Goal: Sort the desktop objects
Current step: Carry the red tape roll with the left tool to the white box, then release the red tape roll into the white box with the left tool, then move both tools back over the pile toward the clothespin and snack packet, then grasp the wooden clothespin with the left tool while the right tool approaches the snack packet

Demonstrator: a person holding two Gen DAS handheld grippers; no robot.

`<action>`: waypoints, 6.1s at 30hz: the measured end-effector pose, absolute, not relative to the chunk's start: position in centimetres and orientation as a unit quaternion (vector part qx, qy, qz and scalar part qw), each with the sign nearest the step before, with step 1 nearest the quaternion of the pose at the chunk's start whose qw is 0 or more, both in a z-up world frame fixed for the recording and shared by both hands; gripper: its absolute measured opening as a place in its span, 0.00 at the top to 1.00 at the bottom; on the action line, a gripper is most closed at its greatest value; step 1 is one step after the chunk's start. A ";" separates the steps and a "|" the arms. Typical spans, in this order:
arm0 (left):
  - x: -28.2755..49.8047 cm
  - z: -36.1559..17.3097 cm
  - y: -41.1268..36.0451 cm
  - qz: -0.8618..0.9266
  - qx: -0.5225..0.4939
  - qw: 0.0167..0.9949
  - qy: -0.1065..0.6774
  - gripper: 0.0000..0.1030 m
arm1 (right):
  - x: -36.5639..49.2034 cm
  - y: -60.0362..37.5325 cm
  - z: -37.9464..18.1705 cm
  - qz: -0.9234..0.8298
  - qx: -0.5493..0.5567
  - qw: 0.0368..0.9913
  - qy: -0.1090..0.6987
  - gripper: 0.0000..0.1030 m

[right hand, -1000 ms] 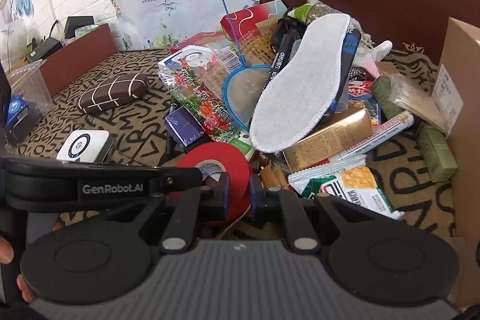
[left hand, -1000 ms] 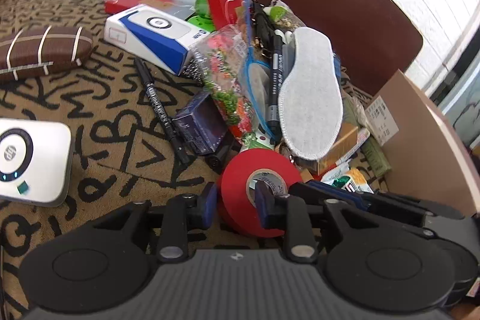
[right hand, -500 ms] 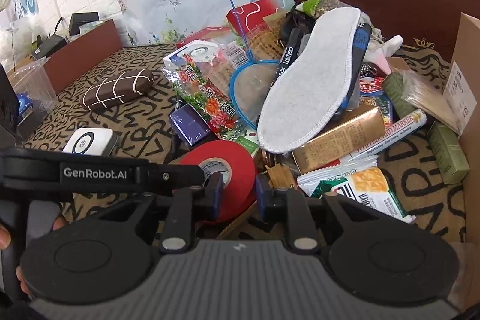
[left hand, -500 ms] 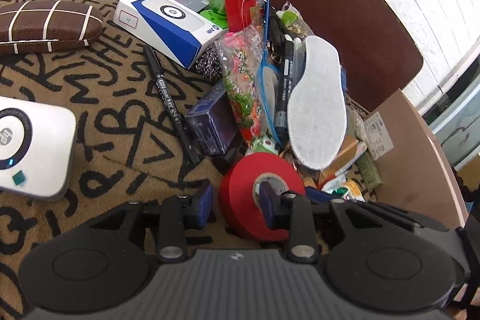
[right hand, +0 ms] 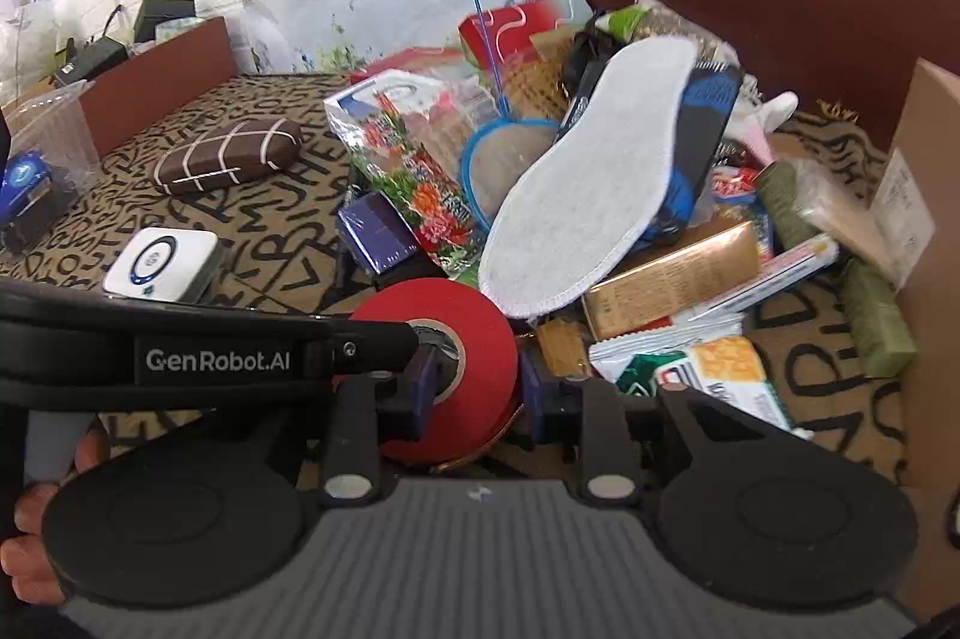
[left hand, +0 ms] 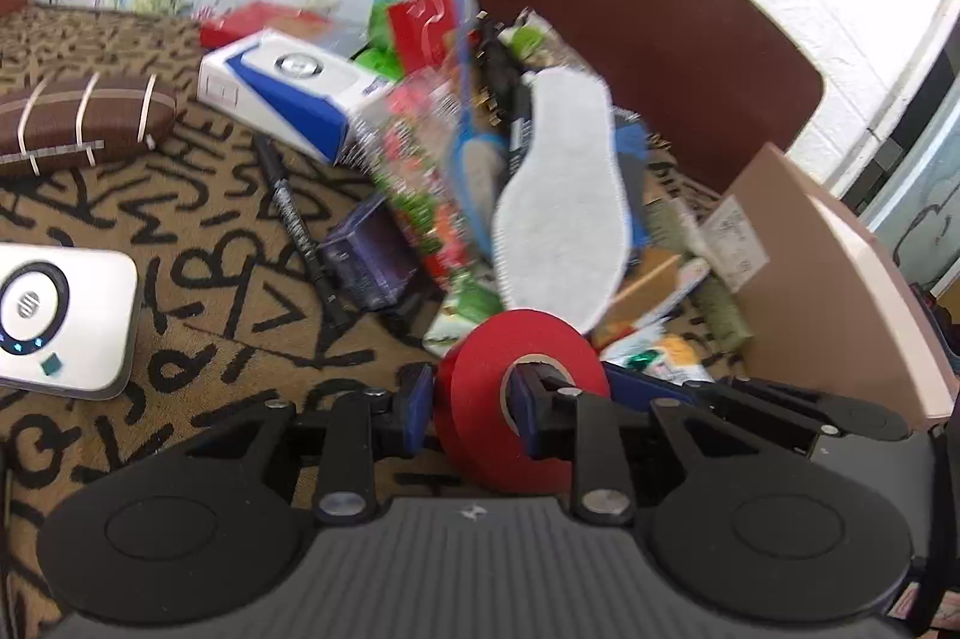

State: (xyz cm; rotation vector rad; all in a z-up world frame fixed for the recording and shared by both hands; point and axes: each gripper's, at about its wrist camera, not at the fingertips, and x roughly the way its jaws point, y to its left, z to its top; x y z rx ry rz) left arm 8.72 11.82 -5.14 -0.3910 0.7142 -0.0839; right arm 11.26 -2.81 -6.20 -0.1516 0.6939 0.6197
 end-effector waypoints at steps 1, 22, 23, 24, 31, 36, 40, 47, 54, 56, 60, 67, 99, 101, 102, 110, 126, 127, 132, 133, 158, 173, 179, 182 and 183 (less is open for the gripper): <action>8.5 -4.4 11.5 -0.042 -0.187 0.920 0.341 0.71 | 11.0 -3.1 -5.6 0.299 -0.074 0.893 0.328 0.74; 15.7 8.2 -6.7 -0.168 -0.118 0.937 0.284 0.71 | 15.1 -20.8 7.7 0.188 -0.056 0.949 0.247 0.75; 16.5 8.0 -7.6 -0.172 -0.118 0.933 0.293 0.71 | 15.8 -21.8 7.6 0.182 -0.052 0.948 0.255 0.75; 17.3 7.8 -8.6 -0.176 -0.119 0.929 0.302 0.71 | 16.5 -22.8 7.4 0.176 -0.049 0.947 0.264 0.75; 22.3 5.3 -13.2 -0.174 -0.127 0.904 0.368 0.71 | 21.2 -27.7 4.9 0.165 -0.034 0.929 0.330 0.75; 25.9 3.3 -15.1 -0.166 -0.138 0.885 0.412 0.70 | 24.6 -29.8 2.9 0.165 -0.020 0.911 0.378 0.75; 27.9 2.0 -15.8 -0.158 -0.151 0.874 0.435 0.70 | 27.2 -30.7 1.5 0.168 -0.017 0.895 0.413 0.75; 29.6 0.9 -16.9 -0.143 -0.128 0.880 0.434 0.70 | 30.5 -30.8 -0.1 0.178 -0.039 0.874 0.451 0.75; 30.4 0.4 -16.9 -0.158 -0.124 0.881 0.428 0.56 | 32.0 -30.0 -1.4 0.167 -0.050 0.861 0.479 0.83; 30.2 0.8 -16.9 -0.175 -0.126 0.881 0.421 0.39 | 32.2 -30.0 -1.6 0.166 -0.049 0.858 0.484 0.80; 29.5 1.3 -17.7 -0.179 -0.110 0.888 0.409 0.27 | 31.8 -30.1 -1.9 0.167 -0.048 0.858 0.484 0.60; 29.1 1.3 -18.1 -0.185 -0.100 0.888 0.409 0.25 | 31.2 -30.7 -1.9 0.158 -0.046 0.858 0.487 0.41; 13.8 6.6 -13.9 -0.153 -0.016 0.953 0.260 0.12 | 15.5 -28.6 4.8 0.106 -0.082 0.937 0.323 0.23; 12.7 6.5 -13.4 -0.149 -0.009 0.956 0.253 0.12 | 14.4 -28.1 4.7 0.110 -0.077 0.941 0.312 0.23; 12.2 6.5 -13.1 -0.147 -0.005 0.957 0.250 0.12 | 13.8 -27.7 4.7 0.112 -0.073 0.942 0.308 0.23; 8.6 5.3 -10.0 -0.125 -0.014 0.962 0.242 0.12 | 10.1 -25.2 3.4 0.132 -0.030 0.946 0.293 0.23; 3.4 1.5 -0.6 -0.076 -0.073 0.964 0.245 0.10 | 4.9 -16.1 0.8 0.211 -0.070 0.943 0.246 0.23; 3.3 1.1 -0.2 -0.071 -0.075 0.963 0.249 0.10 | 4.8 -15.5 0.5 0.218 -0.072 0.941 0.248 0.23; 3.6 -0.4 2.0 -0.050 -0.081 0.959 0.268 0.10 | 4.8 -12.6 -1.0 0.245 -0.085 0.931 0.256 0.23; 3.8 -0.8 2.4 -0.048 -0.081 0.958 0.272 0.10 | 4.8 -12.1 -1.2 0.253 -0.087 0.929 0.256 0.23; 11.5 -6.3 4.4 -0.066 -0.143 0.909 0.387 0.58 | 10.3 -10.5 -7.0 0.223 -0.129 0.919 0.299 0.37; 13.2 -7.4 4.5 -0.052 -0.143 0.907 0.393 0.83 | 11.4 -10.2 -7.9 0.232 -0.131 0.913 0.308 0.51; 10.9 -7.0 5.9 -0.071 -0.132 0.903 0.404 0.87 | 9.3 -10.8 -7.4 0.247 -0.137 0.904 0.321 0.52; 9.4 -6.8 6.7 -0.078 -0.130 0.899 0.411 0.87 | 7.9 -11.2 -7.2 0.257 -0.140 0.898 0.328 0.52; 9.0 -6.8 6.8 -0.079 -0.129 0.897 0.414 0.87 | 7.4 -11.3 -7.1 0.261 -0.141 0.897 0.329 0.52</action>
